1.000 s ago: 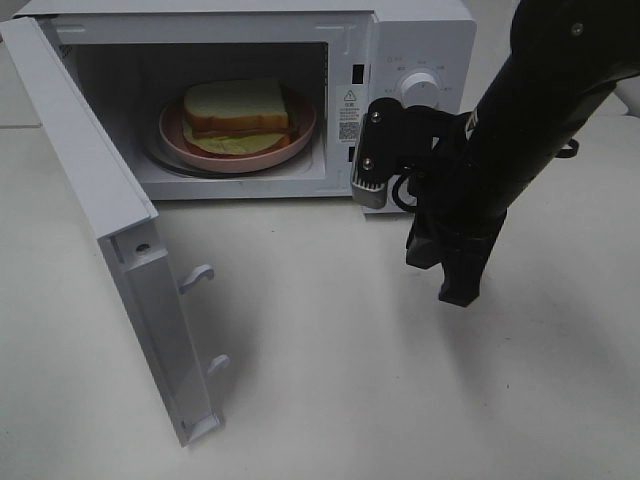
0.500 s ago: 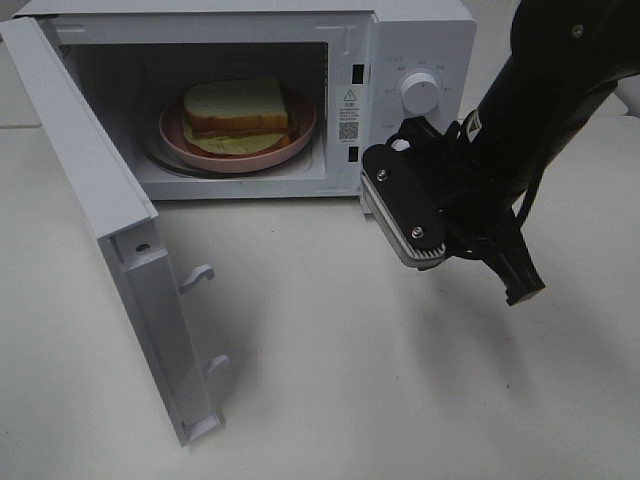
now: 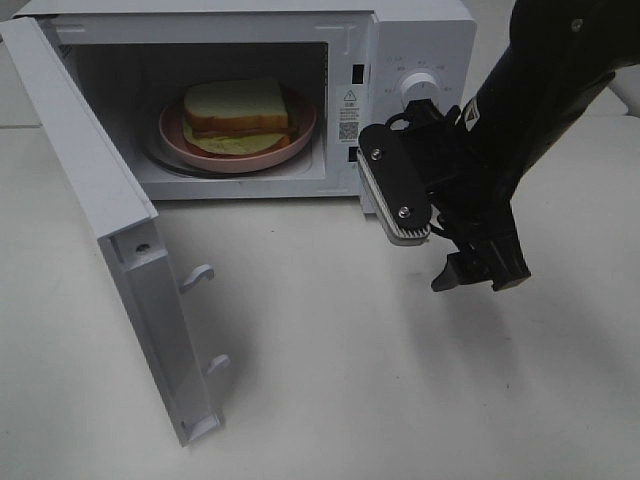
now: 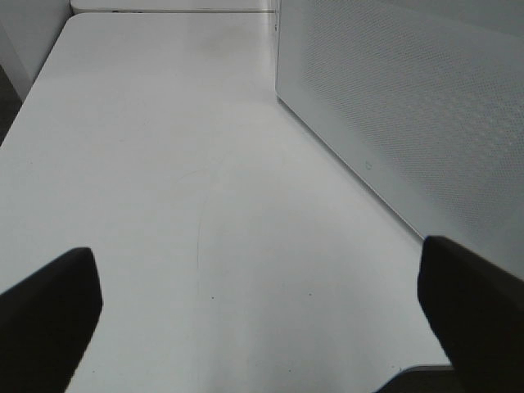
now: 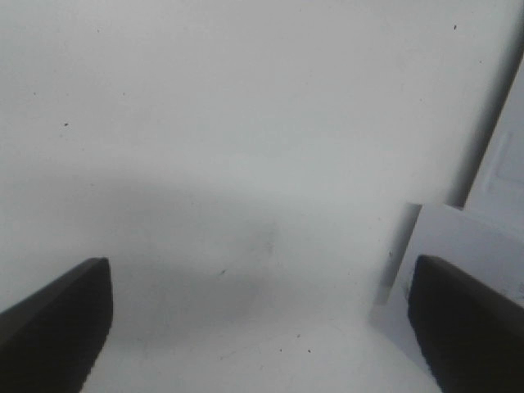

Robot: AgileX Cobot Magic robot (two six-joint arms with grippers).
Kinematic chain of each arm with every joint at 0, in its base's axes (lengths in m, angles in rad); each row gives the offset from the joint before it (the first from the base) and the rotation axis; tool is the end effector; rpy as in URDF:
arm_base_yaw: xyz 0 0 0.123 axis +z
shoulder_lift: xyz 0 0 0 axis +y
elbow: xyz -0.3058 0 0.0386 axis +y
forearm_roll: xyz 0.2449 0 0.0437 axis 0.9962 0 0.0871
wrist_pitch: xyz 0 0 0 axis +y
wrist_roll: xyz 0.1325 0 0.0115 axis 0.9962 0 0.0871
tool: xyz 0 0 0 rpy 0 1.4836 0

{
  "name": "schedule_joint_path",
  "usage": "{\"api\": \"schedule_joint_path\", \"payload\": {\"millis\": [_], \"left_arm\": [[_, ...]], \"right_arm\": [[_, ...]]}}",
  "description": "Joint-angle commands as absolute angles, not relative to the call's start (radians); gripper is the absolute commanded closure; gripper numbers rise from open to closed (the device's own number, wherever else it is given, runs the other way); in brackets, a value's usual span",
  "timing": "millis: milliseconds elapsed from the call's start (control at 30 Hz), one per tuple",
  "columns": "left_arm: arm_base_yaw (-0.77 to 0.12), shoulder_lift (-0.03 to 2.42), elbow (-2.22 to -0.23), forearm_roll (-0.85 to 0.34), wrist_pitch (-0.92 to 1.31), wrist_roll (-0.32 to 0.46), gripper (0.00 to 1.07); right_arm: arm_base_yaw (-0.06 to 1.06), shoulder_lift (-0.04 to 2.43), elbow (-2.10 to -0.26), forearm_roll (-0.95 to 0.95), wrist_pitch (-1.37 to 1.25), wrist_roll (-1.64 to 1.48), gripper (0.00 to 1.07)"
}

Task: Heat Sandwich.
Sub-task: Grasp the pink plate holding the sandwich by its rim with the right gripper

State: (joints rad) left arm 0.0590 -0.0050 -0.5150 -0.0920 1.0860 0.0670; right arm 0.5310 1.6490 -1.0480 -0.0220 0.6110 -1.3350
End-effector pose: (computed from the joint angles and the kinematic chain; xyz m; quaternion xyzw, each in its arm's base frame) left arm 0.0032 -0.0106 0.2587 0.0062 0.8537 -0.0131 0.5206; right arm 0.2995 0.1740 0.2024 -0.7879 0.5747 -0.0940 0.2003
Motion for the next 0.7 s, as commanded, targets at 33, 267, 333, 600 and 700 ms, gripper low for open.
{"api": "schedule_joint_path", "payload": {"millis": [33, 267, 333, 600, 700], "left_arm": [[0.053, -0.021, -0.516, -0.097, 1.075, 0.065, 0.09], [0.053, -0.021, -0.516, -0.097, 1.075, 0.065, 0.09], [0.053, -0.021, -0.516, -0.097, 1.075, 0.065, 0.09], [0.053, -0.021, -0.516, -0.097, 1.075, 0.065, 0.09], [0.053, -0.021, -0.516, -0.097, 1.075, 0.065, 0.09]], "right_arm": [[0.530, 1.640, -1.070, -0.053, 0.615, -1.309, 0.15], [0.578, 1.662, -1.127, -0.094, 0.571, -1.315, 0.17], [0.596, 1.682, -1.152, -0.099, 0.563, -1.311, 0.17], [0.611, 1.768, -1.258, -0.103, 0.544, -1.316, 0.19], [0.620, 1.794, -1.291, -0.103, 0.538, -1.319, 0.19]]}}
